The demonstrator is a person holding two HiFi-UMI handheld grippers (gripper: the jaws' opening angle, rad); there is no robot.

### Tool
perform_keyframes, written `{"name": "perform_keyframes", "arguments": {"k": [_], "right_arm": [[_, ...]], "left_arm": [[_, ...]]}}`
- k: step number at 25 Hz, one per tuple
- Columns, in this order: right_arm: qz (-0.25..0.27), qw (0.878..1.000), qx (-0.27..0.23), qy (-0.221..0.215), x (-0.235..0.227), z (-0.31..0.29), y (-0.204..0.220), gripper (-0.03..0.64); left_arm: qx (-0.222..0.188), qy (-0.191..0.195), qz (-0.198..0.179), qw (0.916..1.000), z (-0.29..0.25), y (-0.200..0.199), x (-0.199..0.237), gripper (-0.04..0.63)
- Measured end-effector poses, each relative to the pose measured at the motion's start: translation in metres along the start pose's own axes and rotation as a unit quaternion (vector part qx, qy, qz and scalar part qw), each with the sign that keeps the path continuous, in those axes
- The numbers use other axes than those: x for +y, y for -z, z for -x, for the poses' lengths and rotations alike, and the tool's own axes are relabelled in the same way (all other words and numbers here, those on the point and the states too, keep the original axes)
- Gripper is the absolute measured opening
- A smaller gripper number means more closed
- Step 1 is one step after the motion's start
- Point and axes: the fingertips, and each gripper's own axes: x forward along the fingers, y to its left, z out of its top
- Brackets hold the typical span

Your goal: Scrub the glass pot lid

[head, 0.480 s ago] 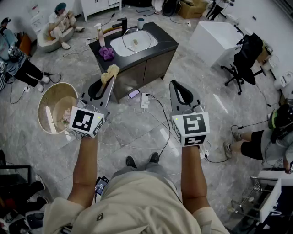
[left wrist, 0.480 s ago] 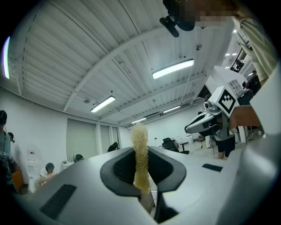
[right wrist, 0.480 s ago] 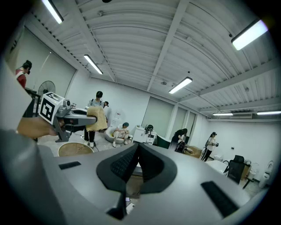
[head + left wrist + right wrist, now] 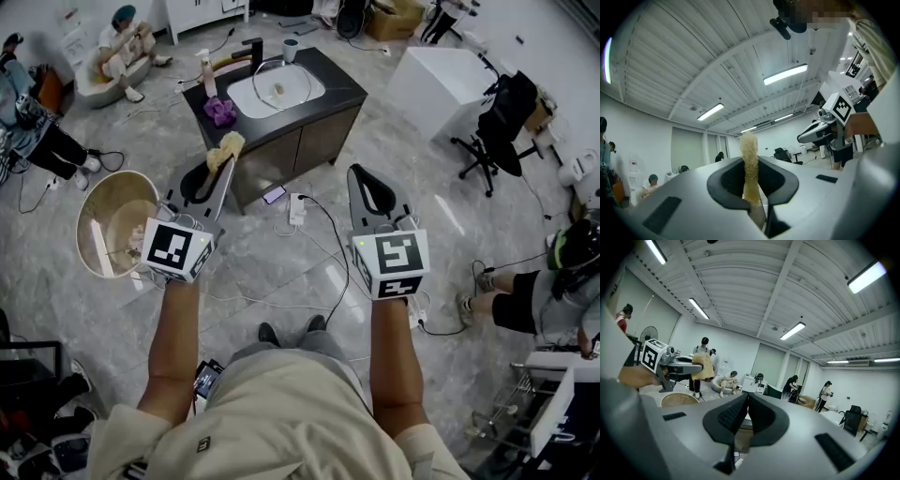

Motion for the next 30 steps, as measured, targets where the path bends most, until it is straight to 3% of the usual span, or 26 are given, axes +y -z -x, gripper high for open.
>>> {"name": "perform_keyframes", "arguments": {"k": [7, 16, 30], "right_arm": [[-0.019, 1.0, -0.019, -0.007, -0.004, -0.017, 0.001, 0.028], [-0.039, 0.999, -0.026, -0.018, -0.049, -0.071, 0.025, 0.028], [-0.051, 0.991, -0.044, -0.111, -0.151, -0.196, 0.051, 0.028]], "left_arm": [[0.005, -0.001, 0.003, 1.0, -0.011, 0.013, 0.007, 0.052], [0.033, -0.022, -0.004, 0.9992, -0.057, 0.037, 0.019, 0.052], [0.078, -0.09, -0.026, 0.9926, -0.188, 0.063, 0.034, 0.051]]}}
